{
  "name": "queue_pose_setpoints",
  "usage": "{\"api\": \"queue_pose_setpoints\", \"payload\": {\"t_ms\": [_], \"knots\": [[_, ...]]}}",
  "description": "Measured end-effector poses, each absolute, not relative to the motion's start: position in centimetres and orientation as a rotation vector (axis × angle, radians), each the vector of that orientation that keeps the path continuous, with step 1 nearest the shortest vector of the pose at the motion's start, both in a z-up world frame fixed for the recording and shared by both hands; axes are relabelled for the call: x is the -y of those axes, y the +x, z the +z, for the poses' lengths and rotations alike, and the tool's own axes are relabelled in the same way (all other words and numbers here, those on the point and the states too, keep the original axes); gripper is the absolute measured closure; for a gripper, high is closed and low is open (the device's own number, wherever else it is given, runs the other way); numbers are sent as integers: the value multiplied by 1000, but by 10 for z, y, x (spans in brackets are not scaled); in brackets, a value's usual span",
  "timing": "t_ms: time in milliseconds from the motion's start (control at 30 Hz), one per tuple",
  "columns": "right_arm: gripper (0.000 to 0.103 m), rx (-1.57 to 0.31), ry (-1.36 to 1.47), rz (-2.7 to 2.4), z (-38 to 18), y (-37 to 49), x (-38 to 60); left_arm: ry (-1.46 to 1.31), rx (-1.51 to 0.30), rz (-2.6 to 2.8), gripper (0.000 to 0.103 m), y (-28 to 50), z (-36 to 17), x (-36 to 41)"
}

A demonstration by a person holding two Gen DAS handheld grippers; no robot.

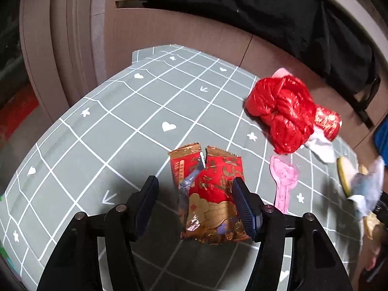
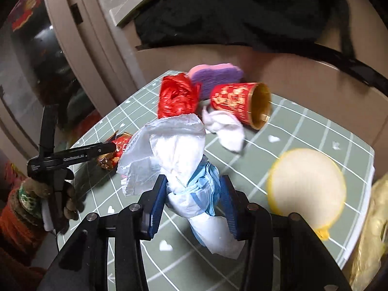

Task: Collect trash
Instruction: 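Grasp the red wrapper with the left tool while the right tool grasps the white-blue plastic bag, then lift the red wrapper and white-blue bag and carry both over the bin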

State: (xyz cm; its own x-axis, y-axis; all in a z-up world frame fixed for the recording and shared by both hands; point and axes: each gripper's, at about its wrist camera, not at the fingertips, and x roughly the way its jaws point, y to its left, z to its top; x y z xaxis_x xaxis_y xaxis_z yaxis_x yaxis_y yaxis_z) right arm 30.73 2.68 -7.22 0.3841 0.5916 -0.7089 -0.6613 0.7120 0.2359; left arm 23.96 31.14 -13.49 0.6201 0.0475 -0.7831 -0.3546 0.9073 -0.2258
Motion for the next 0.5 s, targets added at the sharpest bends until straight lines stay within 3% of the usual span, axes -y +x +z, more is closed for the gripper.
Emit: {"api": "queue_pose_setpoints", "payload": {"t_ms": [267,367,400,500], "knots": [[62,-847,-54,792,-74,295,-7,-237,-896,301,40,247,-138,-280],[62,-842,-41,786,-75,292,0,-220,-884,281,57,246,-137,-273],[62,-840,-34,783,-74,291,4,-228,-874,258,72,245,-135,-271],[62,-826,-33,774,-72,287,14,-225,-854,237,78,241,-127,-263]]}}
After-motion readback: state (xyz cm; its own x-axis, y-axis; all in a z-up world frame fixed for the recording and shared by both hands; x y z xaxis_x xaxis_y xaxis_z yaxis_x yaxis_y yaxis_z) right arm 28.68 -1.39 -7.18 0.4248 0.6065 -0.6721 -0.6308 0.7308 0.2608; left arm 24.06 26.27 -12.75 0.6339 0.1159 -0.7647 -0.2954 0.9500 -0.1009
